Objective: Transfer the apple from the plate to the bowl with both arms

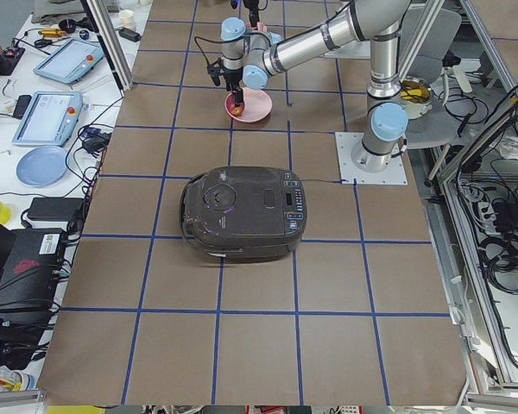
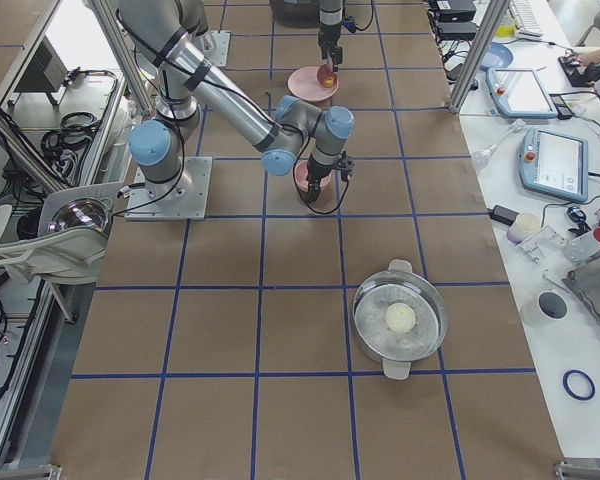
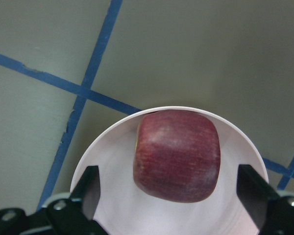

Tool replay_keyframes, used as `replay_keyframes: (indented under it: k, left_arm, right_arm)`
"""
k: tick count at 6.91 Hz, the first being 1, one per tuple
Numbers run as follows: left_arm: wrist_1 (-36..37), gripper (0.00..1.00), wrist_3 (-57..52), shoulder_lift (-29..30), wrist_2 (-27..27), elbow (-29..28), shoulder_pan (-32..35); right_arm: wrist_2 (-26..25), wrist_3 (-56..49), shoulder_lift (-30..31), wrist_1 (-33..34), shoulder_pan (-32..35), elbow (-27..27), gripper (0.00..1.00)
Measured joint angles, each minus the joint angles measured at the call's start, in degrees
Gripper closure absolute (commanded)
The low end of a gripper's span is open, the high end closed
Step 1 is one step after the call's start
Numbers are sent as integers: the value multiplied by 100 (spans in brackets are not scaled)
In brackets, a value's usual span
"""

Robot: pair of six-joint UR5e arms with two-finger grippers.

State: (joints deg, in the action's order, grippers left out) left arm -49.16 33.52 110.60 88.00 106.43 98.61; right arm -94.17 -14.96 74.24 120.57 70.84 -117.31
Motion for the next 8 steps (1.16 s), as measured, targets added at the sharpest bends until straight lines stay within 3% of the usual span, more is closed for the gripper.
replay_keyframes:
  k: [2, 3, 4, 5, 8]
  left_arm:
    - [211, 2, 23, 224, -35, 0, 6]
    - [221, 43, -11, 281, -42, 7, 14]
    - [211, 70, -45, 302, -45, 12, 25]
    - [188, 90, -68, 305, -44, 15, 36]
    - [188, 96, -206, 176, -39, -19, 62]
  right_arm:
    - [138, -115, 35, 14, 12, -52, 100]
    - [328, -62, 74, 11, 29, -17, 100]
    - [522, 212, 157, -87, 62, 93, 100]
    - [806, 611, 294, -366, 158, 289, 100]
    - [1631, 1477, 397, -712, 1045, 607, 100]
